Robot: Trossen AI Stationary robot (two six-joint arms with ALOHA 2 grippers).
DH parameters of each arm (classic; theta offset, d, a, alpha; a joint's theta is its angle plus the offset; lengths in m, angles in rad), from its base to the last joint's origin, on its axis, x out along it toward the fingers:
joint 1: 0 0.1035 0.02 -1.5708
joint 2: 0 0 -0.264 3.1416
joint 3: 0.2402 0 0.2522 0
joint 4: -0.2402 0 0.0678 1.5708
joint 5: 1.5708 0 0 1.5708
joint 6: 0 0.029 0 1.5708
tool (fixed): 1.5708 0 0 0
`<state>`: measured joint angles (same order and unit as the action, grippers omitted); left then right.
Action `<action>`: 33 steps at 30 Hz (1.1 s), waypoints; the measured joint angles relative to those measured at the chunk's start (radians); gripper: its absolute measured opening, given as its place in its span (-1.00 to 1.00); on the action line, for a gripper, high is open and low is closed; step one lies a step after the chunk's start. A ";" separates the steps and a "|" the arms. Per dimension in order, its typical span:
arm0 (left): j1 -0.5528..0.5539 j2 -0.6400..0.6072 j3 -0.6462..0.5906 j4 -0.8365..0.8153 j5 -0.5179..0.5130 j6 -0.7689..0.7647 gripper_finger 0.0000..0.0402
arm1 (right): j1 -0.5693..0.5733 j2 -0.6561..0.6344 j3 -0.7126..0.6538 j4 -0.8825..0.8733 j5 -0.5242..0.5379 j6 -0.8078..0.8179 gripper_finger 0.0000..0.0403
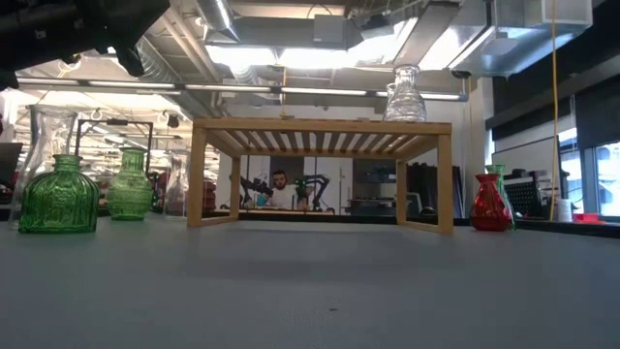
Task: Sort vases onto shelf
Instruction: Put the transparent vase on the shelf aligned with the other transparent vase
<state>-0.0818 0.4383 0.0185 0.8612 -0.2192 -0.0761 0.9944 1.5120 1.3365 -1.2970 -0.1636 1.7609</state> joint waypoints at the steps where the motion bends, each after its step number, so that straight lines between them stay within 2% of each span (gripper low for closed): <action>1: 0.000 0.000 0.000 0.000 0.000 0.000 -0.99 | 0.000 0.000 0.000 0.001 0.003 0.000 0.42; 10: 0.000 0.000 0.000 0.000 0.000 0.000 -0.99 | 0.000 -0.002 -0.021 0.060 0.091 -0.041 0.42; 19: 0.000 0.000 0.000 0.000 0.000 0.000 -0.99 | 0.000 -0.001 -0.149 0.199 0.089 -0.111 0.42; 33: 0.000 0.000 0.000 0.000 0.000 0.000 -0.99 | 0.000 -0.001 -0.156 0.197 0.092 -0.112 0.42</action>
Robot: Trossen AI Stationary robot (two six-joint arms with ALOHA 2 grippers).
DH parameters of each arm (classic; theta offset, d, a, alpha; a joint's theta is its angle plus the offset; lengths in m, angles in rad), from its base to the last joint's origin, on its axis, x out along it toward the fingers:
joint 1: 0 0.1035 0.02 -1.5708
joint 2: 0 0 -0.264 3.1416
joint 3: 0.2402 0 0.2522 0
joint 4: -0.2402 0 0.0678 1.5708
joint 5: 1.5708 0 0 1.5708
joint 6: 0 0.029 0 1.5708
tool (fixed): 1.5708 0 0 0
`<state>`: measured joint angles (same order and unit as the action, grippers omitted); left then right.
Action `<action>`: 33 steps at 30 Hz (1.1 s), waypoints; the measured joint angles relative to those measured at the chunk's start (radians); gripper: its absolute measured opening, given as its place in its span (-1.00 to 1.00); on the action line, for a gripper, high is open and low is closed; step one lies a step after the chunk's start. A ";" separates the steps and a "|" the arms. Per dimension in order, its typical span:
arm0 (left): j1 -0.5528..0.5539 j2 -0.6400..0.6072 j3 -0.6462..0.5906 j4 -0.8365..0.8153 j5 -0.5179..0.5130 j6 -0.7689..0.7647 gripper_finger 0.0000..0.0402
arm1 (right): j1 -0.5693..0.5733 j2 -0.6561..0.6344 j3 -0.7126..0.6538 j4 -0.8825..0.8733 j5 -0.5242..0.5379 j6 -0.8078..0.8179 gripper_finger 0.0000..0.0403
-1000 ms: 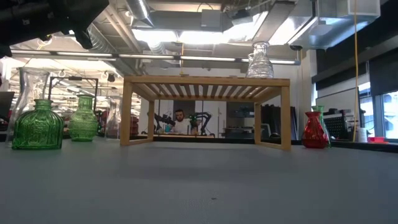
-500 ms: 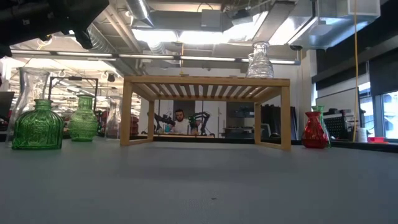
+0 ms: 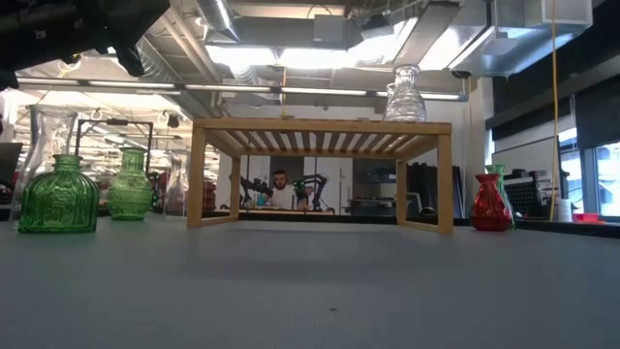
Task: Sort vases onto shelf
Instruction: Put the transparent vase on the shelf aligned with the other transparent vase
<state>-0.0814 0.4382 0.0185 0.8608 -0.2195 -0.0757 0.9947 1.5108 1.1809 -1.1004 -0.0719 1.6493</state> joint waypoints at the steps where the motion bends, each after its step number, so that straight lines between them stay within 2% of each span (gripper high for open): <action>1: 0.000 0.000 0.000 0.000 0.000 0.000 -0.99 | 0.000 0.000 0.000 0.000 -0.001 0.000 0.42; 18: 0.000 0.000 0.000 0.000 0.000 0.000 -0.99 | 0.030 0.000 0.000 0.008 -0.002 -0.009 0.40; 33: 0.000 0.000 0.000 0.000 0.000 0.000 -0.99 | 0.046 0.000 0.001 0.008 0.053 -0.031 -0.33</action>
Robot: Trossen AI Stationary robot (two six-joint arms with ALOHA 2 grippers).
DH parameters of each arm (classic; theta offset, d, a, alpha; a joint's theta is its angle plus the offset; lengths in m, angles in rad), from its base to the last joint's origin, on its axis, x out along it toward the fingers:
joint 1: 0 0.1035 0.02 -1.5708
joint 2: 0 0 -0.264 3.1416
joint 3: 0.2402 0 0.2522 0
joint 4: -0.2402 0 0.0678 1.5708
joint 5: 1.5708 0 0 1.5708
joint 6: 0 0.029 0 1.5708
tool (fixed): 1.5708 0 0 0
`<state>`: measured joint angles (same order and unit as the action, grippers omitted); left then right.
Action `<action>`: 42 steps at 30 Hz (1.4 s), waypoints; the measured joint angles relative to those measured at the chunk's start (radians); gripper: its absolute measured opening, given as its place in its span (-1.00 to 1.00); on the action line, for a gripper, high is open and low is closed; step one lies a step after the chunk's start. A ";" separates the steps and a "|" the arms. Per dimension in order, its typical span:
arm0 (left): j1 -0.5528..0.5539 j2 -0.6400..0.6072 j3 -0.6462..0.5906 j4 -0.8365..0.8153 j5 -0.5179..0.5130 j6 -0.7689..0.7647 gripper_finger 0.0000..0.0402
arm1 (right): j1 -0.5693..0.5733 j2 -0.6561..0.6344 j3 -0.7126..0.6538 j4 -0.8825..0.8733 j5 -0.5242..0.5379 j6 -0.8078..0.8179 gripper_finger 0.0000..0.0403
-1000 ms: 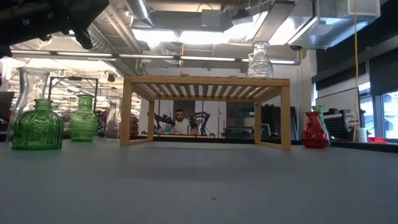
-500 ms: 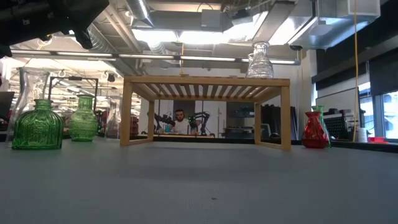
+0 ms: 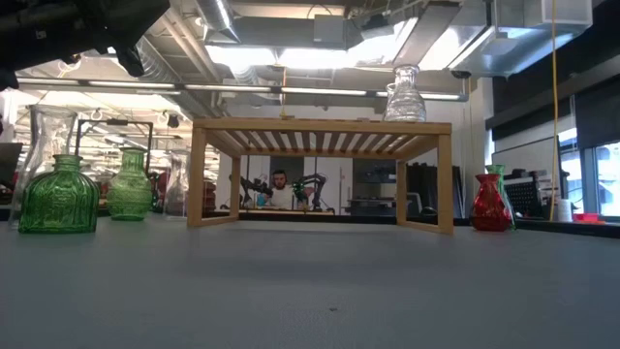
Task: Sort vases onto shelf
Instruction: Put the transparent vase on the shelf aligned with the other transparent vase
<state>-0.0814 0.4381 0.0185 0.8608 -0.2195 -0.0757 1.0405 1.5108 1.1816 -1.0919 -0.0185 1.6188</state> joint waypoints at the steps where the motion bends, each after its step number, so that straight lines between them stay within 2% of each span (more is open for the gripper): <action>1: 0.000 0.000 0.000 0.000 0.000 0.000 -0.99 | 0.000 0.000 0.000 0.001 0.000 -0.001 -0.36; 5: 0.000 0.000 0.000 0.000 0.000 0.000 -0.99 | -0.003 0.000 0.000 0.002 0.023 -0.032 -0.40; 10: 0.000 0.000 0.000 0.000 0.000 0.000 -0.99 | -0.055 0.000 0.006 -0.003 0.096 -0.107 -0.33; 15: 0.000 0.000 0.000 0.001 0.000 0.000 -0.99 | -0.138 -0.001 0.053 -0.019 0.181 -0.276 -0.41; 21: 0.000 0.000 0.000 0.001 0.000 0.000 -0.99 | -0.285 -0.001 0.092 -0.048 0.221 -0.501 -0.37; 32: 0.000 0.000 0.000 0.001 0.000 0.000 -0.99 | -0.636 -0.001 0.095 -0.039 0.162 -0.942 -0.39; 36: 0.000 0.000 0.000 0.001 0.000 0.000 -0.99 | -0.766 -0.001 0.095 -0.014 0.097 -1.062 -0.35; 42: 0.000 0.000 0.000 0.002 0.000 0.002 -0.99 | -0.904 -0.001 0.095 0.030 0.031 -1.213 -0.41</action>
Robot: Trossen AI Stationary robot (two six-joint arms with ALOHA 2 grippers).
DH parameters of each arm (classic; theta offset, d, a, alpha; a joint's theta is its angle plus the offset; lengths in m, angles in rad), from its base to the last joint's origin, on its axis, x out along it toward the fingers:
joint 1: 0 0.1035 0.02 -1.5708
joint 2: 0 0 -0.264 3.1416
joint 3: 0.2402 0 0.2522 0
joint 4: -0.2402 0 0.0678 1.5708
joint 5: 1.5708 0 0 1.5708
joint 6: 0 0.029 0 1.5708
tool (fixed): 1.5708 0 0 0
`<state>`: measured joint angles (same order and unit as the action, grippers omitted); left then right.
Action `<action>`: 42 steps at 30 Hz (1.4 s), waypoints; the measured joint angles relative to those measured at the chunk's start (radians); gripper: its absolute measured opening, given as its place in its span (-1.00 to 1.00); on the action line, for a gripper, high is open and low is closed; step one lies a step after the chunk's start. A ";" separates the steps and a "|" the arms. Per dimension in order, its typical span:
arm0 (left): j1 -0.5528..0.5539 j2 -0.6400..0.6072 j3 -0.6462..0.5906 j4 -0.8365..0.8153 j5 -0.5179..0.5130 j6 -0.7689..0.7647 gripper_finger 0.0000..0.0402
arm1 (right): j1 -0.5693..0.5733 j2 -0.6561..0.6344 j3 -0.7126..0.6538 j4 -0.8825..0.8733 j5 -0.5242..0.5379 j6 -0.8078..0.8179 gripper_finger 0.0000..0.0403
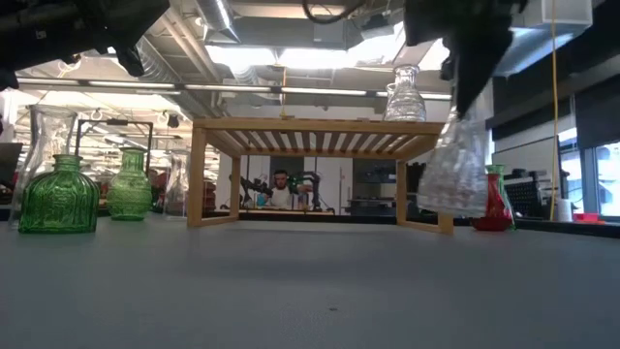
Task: Sort vases onto shelf
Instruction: Put the transparent vase on the shelf aligned with the other transparent vase
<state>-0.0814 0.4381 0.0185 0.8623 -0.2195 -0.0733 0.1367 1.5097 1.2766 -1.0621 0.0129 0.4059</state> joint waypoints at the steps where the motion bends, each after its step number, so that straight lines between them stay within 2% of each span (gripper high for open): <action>1: 0.000 0.000 0.000 0.000 0.000 0.004 -0.99 | -0.016 0.000 0.000 0.010 -0.014 -0.016 -0.40; 6: 0.000 0.000 0.000 0.000 0.000 0.005 -0.99 | -0.062 0.002 -0.002 0.021 -0.050 -0.041 -0.34; 13: 0.000 0.000 0.000 0.004 0.000 0.005 -0.99 | -0.059 0.039 -0.032 0.042 -0.072 -0.056 -0.38; 26: 0.000 0.000 0.000 0.006 0.000 0.005 -0.99 | -0.059 0.104 -0.031 0.117 -0.085 -0.066 -0.18; 37: 0.000 0.000 0.000 0.005 0.000 0.005 -0.99 | -0.059 0.104 -0.017 0.125 -0.111 -0.075 0.21; 42: 0.000 0.000 0.000 0.000 0.000 0.004 -0.99 | -0.058 0.082 0.043 0.055 -0.116 -0.074 0.27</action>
<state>-0.0814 0.4381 0.0181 0.8619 -0.2192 -0.0692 0.0792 1.5920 1.3192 -1.0073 -0.1034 0.3323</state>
